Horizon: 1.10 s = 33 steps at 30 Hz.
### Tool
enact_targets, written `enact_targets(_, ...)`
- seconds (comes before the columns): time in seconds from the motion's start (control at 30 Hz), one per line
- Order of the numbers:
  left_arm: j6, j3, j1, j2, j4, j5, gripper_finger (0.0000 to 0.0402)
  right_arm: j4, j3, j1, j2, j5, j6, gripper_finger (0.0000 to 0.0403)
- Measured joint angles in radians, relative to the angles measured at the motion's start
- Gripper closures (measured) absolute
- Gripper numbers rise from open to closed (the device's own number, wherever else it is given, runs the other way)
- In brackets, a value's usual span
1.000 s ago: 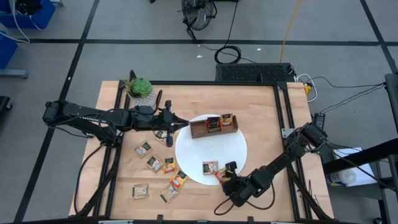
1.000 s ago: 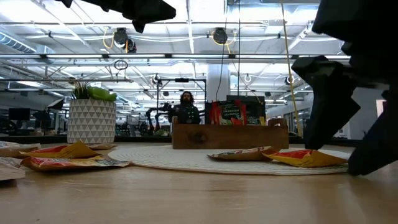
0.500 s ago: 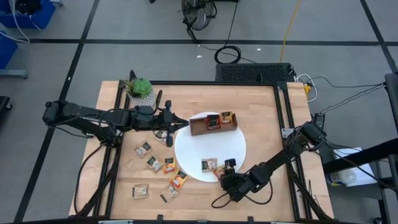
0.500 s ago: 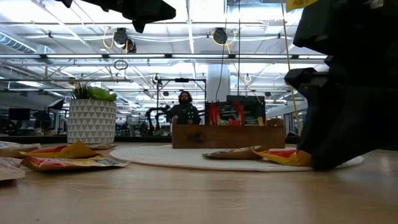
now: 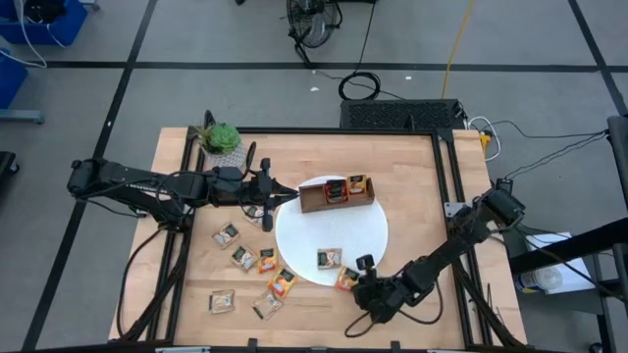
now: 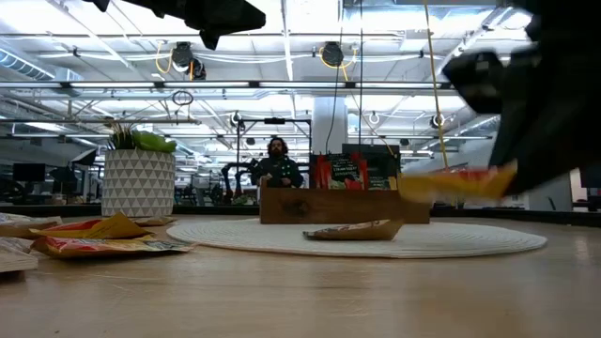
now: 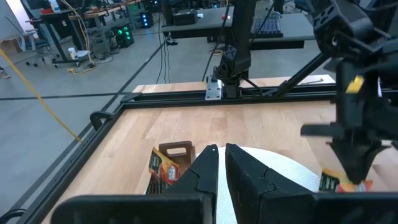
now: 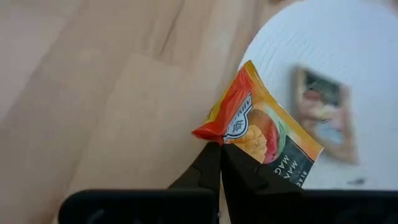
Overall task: Pick & Place Tea
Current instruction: Put the yellow tea bag into the right section of the wooden organizer
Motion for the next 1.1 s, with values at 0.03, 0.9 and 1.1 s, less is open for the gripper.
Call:
enact_targets(0.03,0.000,0.000,0.000,0.000,0.000,0.000,0.0364,-0.011,0.000,0.008,-0.015,0.030,-0.020,0.0402)
enact_targets(0.9,-0.507,0.000,-0.010,0.034,0.130,0.076,0.0364,0.299,0.001,-0.172,-0.056,0.763,-1.474,0.0403)
enact_targets(1.1,-0.654,0.000,-0.041,0.156,0.190,0.103,0.0364,0.462,0.001,-0.219,-0.056,0.742,-1.594,0.0403)
